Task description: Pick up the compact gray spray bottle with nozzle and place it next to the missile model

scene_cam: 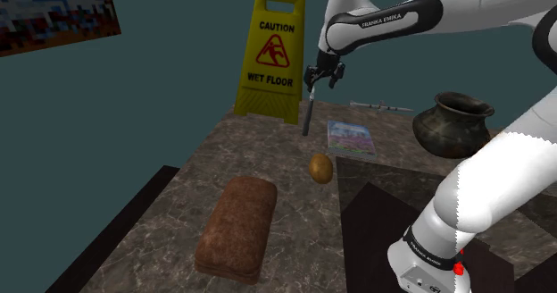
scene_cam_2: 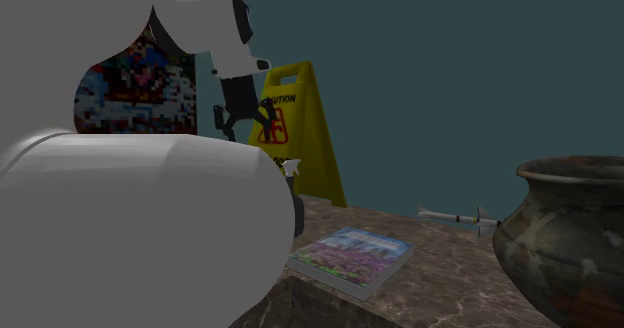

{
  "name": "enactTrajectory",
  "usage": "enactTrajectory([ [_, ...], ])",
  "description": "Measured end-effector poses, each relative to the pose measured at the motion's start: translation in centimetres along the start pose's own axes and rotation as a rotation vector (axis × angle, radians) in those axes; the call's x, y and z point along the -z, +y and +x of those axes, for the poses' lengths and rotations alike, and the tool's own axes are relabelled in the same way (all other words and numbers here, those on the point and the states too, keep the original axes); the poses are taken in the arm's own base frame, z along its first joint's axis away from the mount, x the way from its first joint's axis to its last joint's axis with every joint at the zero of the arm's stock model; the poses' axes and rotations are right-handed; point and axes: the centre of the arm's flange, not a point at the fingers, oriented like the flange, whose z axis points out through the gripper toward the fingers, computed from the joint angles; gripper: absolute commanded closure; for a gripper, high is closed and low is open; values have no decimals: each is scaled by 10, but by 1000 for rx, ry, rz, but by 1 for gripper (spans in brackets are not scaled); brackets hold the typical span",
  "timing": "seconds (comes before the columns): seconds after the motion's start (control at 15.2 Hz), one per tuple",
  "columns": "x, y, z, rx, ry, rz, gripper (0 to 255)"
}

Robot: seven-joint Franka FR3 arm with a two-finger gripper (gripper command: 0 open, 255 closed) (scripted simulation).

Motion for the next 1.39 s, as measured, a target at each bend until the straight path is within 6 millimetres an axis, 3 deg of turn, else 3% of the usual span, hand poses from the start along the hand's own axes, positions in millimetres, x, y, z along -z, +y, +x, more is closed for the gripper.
enactTrajectory([
  [0.33, -41, 6, 45, -95, 24, -45, 0],
  [0.66, -78, 26, 90, -188, 46, -90, 0],
  [1.19, -120, 32, 100, -205, 50, -99, 0],
  [1.39, -123, 32, 100, -205, 51, -99, 0],
])
